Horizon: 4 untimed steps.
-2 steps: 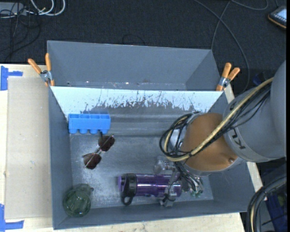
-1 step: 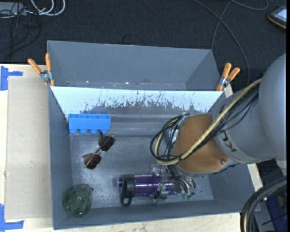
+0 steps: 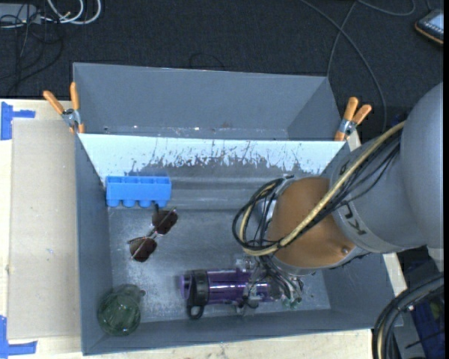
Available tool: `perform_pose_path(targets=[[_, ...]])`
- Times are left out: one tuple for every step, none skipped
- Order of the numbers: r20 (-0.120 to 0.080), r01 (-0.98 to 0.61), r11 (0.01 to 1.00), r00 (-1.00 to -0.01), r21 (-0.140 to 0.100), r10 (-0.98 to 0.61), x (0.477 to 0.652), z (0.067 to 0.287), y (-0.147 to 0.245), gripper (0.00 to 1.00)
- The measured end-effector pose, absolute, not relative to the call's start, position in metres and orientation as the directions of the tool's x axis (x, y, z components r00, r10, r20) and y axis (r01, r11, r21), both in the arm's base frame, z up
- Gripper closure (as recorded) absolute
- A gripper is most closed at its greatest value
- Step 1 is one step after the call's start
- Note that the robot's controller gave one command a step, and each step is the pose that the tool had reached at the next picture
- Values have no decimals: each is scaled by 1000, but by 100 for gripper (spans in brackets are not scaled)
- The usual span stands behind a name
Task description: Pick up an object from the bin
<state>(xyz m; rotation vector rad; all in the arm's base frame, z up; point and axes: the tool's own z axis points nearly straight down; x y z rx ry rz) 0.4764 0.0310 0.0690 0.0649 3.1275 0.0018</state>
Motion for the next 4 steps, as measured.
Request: perform_pose_path(targets=[[-19, -117, 993, -993, 0, -117, 487, 70, 19, 100], [-7, -41, 999, -999, 1, -41, 482, 131, 27, 100], [-15, -91, 996, -996, -1, -91, 486, 107, 30, 100], [-5, -100, 995, -995, 0, -100, 483, 156, 35, 100]])
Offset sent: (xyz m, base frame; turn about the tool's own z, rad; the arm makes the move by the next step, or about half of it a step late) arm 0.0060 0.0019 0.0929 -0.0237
